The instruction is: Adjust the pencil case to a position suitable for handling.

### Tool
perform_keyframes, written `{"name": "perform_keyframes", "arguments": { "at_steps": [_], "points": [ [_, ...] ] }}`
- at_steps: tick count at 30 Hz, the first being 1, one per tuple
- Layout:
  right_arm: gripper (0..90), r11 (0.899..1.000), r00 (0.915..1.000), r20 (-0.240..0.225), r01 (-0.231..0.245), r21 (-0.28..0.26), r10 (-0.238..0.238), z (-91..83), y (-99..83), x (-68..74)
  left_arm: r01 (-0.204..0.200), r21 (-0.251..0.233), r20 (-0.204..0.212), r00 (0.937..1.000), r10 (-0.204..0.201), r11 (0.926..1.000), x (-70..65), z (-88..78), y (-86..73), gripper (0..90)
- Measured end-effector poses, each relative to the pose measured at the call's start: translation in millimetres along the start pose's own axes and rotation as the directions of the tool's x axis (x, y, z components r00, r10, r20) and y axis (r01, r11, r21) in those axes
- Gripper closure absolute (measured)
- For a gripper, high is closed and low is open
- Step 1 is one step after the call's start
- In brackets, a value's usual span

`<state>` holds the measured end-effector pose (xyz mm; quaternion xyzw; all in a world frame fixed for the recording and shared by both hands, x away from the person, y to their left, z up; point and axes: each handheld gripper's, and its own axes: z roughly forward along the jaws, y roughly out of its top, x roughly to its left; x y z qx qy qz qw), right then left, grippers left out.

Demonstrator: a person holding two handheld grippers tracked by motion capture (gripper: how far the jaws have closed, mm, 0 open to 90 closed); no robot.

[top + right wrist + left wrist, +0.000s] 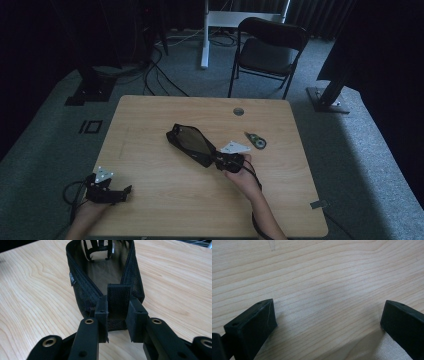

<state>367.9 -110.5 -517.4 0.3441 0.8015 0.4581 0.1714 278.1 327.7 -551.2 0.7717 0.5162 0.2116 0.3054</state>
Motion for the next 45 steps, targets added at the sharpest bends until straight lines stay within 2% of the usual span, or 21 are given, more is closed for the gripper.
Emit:
{"name": "perform_keyframes", "arguments": {
  "at_steps": [3, 10, 23, 24, 31, 40, 45],
  "points": [
    [72.8, 1.000, 1.0000, 0.007, -0.002, 0.002, 0.002, -3.7, -2.7, -2.4, 0.000, -0.001, 0.000, 1.0000, 0.000, 1.0000, 0.0, 0.1, -0.1, 0.1],
    [72.8, 0.999, 0.9985, 0.038, -0.039, -0.006, 0.039, -20.8, -14.9, -12.7, 0.000, -0.002, 0.000, 1.0000, 0.000, 1.0000, 0.0, 0.1, 0.0, 0.1],
    [72.8, 0.999, 0.9947, 0.094, -0.042, 0.000, 0.041, -48.4, -30.8, -21.2, -0.002, 0.000, 0.000, 1.0000, 0.002, 1.0000, 0.1, 0.0, 0.0, 0.1],
    [72.9, 0.998, 0.9935, 0.098, -0.057, -0.008, 0.058, -52.7, -32.9, -23.8, -0.002, 0.000, 0.000, 1.0000, 0.002, 1.0000, 0.1, 0.0, 0.0, 0.1],
    [72.8, 0.998, 0.9891, 0.132, -0.063, -0.009, 0.064, -67.3, -37.7, -28.1, -0.002, 0.000, 0.000, 1.0000, 0.002, 1.0000, 0.1, 0.0, 0.0, 0.1],
    [72.8, 0.997, 0.9808, 0.177, -0.081, -0.019, 0.083, -91.8, -57.6, -33.0, -0.002, 0.000, 0.000, 1.0000, 0.002, 1.0000, 0.1, 0.0, -0.1, 0.1],
    [72.8, 0.995, 0.9777, 0.185, -0.096, -0.025, 0.099, -102.6, -65.7, -35.1, -0.001, 0.000, 0.000, 1.0000, 0.001, 1.0000, 0.1, 0.0, 0.0, 0.1]
  ]
}}
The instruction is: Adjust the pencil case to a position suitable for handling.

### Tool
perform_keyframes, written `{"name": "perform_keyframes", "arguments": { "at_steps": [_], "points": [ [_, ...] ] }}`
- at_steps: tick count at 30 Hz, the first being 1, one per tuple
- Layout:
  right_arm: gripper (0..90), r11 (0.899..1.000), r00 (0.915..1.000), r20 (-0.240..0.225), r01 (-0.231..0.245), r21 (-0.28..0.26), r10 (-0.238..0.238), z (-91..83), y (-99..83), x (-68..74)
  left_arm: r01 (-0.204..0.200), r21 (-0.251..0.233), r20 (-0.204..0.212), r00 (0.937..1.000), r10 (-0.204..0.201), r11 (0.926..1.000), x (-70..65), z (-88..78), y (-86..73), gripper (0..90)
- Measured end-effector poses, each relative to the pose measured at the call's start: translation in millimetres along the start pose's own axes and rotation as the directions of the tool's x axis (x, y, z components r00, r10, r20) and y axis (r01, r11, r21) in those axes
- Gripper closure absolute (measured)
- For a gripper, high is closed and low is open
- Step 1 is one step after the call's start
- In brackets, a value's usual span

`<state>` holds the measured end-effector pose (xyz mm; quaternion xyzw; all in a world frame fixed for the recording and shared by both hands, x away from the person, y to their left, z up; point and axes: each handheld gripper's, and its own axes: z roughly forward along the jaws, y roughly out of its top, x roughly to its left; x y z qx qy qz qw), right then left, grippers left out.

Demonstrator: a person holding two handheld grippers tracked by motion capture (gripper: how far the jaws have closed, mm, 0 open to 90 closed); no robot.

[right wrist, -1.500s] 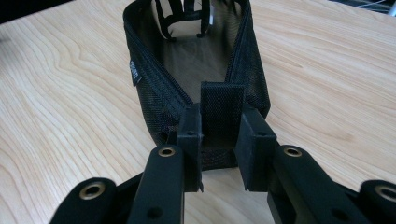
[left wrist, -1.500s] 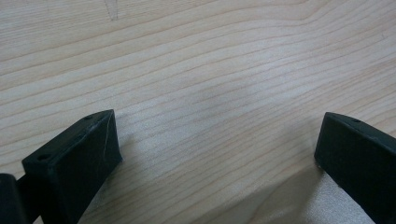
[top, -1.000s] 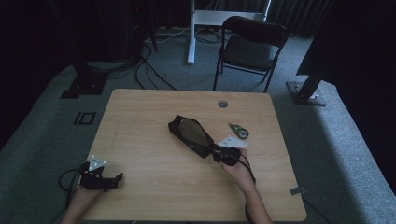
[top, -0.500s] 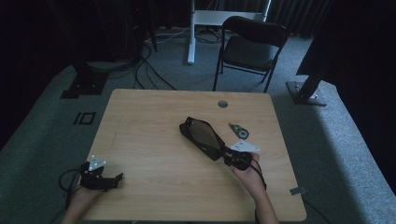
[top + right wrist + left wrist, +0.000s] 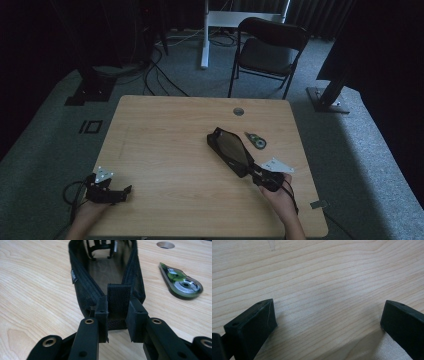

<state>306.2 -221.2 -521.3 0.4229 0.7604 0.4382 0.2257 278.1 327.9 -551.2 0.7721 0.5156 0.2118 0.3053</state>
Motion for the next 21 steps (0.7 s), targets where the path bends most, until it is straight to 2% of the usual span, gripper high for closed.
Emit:
{"name": "perform_keyframes", "arguments": {
  "at_steps": [7, 14, 21],
  "points": [
    [72.9, 1.000, 0.9996, 0.024, 0.011, 0.004, -0.011, -10.6, -6.1, 2.7, 0.000, 0.000, 0.000, 1.0000, 0.000, 1.0000, 0.0, 0.0, 0.0, 0.0],
    [72.8, 1.000, 0.9991, 0.039, -0.014, -0.005, 0.015, -19.3, -12.8, 1.4, 0.000, 0.000, 0.000, 1.0000, 0.000, 1.0000, 0.0, 0.0, 0.0, 0.0],
    [72.8, 1.000, 0.9979, 0.063, -0.014, -0.005, 0.014, -29.6, -19.0, 4.7, 0.000, 0.000, 0.000, 1.0000, 0.000, 1.0000, 0.0, 0.0, 0.0, 0.1]
  ]
}}
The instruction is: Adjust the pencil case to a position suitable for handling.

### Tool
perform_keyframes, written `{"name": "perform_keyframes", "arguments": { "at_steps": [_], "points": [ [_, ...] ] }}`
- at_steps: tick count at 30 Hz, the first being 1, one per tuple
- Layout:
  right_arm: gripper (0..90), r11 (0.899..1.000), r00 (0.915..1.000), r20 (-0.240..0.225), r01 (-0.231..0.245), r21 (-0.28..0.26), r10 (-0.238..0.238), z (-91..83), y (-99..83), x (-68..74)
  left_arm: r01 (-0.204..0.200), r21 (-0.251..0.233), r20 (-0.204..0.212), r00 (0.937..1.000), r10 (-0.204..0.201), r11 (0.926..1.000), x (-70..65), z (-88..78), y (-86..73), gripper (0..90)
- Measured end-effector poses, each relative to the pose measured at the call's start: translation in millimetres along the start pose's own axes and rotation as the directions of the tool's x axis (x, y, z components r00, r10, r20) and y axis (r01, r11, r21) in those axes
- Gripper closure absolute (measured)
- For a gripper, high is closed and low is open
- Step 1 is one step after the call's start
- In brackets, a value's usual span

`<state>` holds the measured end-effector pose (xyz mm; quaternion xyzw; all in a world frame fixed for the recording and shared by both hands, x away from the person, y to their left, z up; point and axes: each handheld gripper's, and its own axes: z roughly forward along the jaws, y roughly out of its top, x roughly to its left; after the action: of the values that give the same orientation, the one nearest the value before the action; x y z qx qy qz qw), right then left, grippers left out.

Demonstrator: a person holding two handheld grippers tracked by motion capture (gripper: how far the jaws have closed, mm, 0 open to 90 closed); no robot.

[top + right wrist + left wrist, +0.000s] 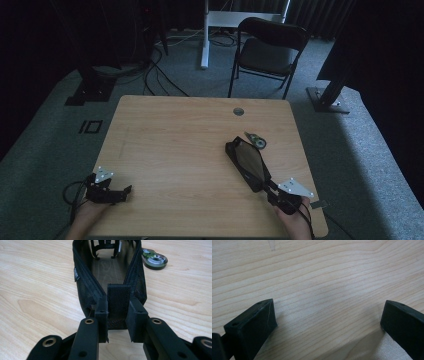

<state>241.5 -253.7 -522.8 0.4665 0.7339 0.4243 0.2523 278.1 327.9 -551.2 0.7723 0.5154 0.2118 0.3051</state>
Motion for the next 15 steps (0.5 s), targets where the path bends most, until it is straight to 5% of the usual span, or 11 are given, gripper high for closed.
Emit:
{"name": "perform_keyframes", "arguments": {
  "at_steps": [5, 15],
  "points": [
    [71.9, 1.000, 0.9999, 0.002, -0.012, -0.011, 0.012, -2.1, 0.0, -2.8, 0.001, 0.000, 0.000, 1.0000, -0.001, 1.0000, 0.0, 0.0, 0.0, 0.1],
    [55.3, 0.997, 0.9994, -0.017, -0.032, -0.064, 0.031, -13.8, 6.5, -11.8, 0.000, 0.000, 0.000, 1.0000, 0.000, 1.0000, 0.0, 0.0, 0.0, 0.0]
  ]
}}
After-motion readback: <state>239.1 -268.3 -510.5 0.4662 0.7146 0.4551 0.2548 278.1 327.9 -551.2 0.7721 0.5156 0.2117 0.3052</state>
